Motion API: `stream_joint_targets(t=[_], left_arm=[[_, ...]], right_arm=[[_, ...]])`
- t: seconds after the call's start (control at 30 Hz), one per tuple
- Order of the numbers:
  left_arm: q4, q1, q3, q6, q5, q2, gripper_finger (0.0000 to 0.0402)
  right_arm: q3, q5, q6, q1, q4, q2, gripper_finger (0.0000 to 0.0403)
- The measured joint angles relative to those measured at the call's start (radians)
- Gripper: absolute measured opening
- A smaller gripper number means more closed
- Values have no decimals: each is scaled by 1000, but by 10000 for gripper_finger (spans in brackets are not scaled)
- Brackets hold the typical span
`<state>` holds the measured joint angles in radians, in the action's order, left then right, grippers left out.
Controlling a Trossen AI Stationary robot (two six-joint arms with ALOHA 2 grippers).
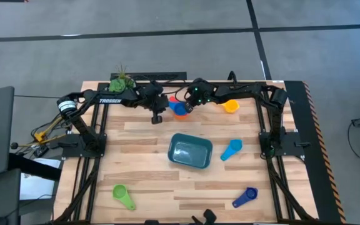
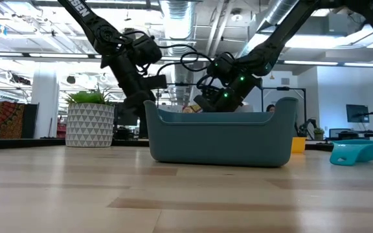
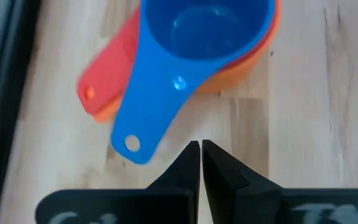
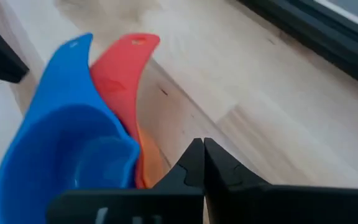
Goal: Nest measuring cups in basket
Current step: Stack the blue measuring cup on top of the red measuring cup
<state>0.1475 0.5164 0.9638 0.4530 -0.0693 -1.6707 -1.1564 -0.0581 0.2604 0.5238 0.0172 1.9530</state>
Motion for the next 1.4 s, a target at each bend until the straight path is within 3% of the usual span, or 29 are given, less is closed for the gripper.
stream_joint_targets(t=[0.47,0.6,0.73,0.87,0.97,1.17,1.4], left_arm=[[-121,3,0,4,7,0,6],[-131,2,5,-13,97,1,6],[-17,0,9,17,160,33,6],[83,16,10,29,38,38,5],[53,22,10,24,-34,-12,1],[-72,20,10,25,56,-89,1],[-115,19,21,44,63,-91,1]], right_arm=[[0,-180,-106,-13,25,0,9],[0,-181,-112,-13,25,0,8],[0,-179,-92,-12,24,-1,10],[0,-178,-70,-11,35,-1,9],[0,-178,-70,-11,54,-1,7],[0,-177,-59,-13,59,-1,8],[0,-179,-102,-19,33,-2,8]])
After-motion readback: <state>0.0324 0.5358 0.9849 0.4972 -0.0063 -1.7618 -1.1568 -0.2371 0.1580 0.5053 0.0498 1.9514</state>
